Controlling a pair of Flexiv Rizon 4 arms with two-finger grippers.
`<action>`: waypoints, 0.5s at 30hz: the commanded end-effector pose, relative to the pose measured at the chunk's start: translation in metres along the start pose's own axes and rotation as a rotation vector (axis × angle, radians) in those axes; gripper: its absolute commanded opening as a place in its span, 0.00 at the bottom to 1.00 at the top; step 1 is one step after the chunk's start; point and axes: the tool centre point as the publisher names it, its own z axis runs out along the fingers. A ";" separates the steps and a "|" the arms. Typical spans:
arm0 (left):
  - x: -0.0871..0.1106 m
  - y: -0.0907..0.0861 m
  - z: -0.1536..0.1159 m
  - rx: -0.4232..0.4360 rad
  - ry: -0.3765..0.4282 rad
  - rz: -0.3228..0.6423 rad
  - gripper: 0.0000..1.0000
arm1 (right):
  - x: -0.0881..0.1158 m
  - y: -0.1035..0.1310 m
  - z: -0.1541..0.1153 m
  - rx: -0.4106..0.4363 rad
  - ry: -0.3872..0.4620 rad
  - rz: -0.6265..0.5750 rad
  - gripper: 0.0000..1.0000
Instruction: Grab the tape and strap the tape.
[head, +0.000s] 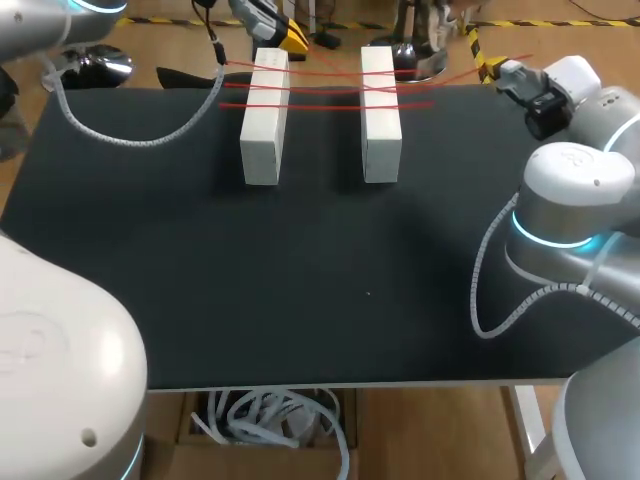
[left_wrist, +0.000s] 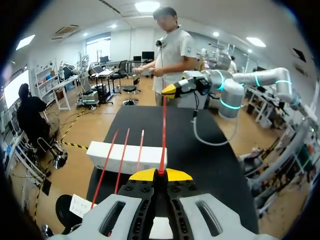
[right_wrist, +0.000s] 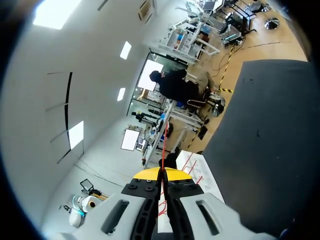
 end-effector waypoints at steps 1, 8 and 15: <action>-0.003 -0.008 -0.002 -0.043 0.011 -0.007 0.00 | 0.001 0.001 0.000 0.002 -0.006 0.000 0.00; -0.002 -0.011 0.000 -0.064 0.020 -0.017 0.00 | 0.001 0.001 0.000 0.002 -0.006 0.000 0.00; -0.002 -0.013 0.002 -0.015 0.023 -0.005 0.00 | 0.001 0.001 0.000 0.002 -0.006 0.000 0.00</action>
